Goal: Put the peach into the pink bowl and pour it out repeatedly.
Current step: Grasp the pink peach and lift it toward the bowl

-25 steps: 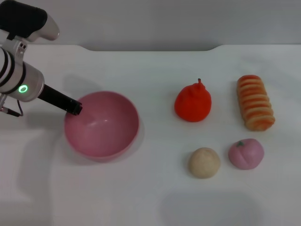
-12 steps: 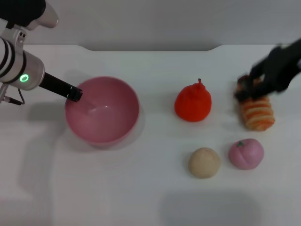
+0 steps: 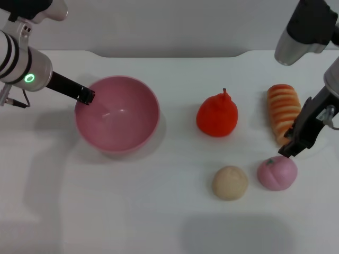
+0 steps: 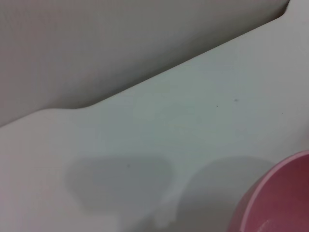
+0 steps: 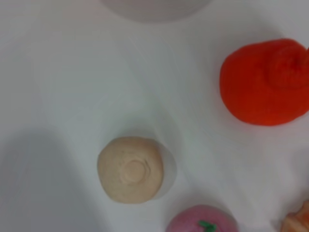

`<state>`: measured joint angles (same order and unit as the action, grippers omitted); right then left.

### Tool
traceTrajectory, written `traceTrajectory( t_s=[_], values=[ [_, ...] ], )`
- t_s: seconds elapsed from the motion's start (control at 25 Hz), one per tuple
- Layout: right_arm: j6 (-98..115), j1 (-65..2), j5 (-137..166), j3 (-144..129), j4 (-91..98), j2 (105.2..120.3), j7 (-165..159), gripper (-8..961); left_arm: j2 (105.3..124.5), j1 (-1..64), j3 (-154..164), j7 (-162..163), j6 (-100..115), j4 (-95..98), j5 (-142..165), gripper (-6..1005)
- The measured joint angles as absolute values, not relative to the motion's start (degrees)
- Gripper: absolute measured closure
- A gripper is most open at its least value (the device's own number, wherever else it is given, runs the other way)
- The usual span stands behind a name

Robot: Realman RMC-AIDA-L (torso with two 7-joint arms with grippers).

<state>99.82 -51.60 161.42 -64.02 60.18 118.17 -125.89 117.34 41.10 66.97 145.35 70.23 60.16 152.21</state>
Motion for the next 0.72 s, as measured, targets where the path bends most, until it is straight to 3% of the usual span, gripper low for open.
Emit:
traceTrajectory(
  t_s=[0.72],
  values=[
    [91.42, -51.84, 161.45, -67.28, 49.2, 118.82, -127.91, 655, 117.49, 42.63, 67.46, 145.01, 70.21, 60.27, 152.32, 957]
  ],
)
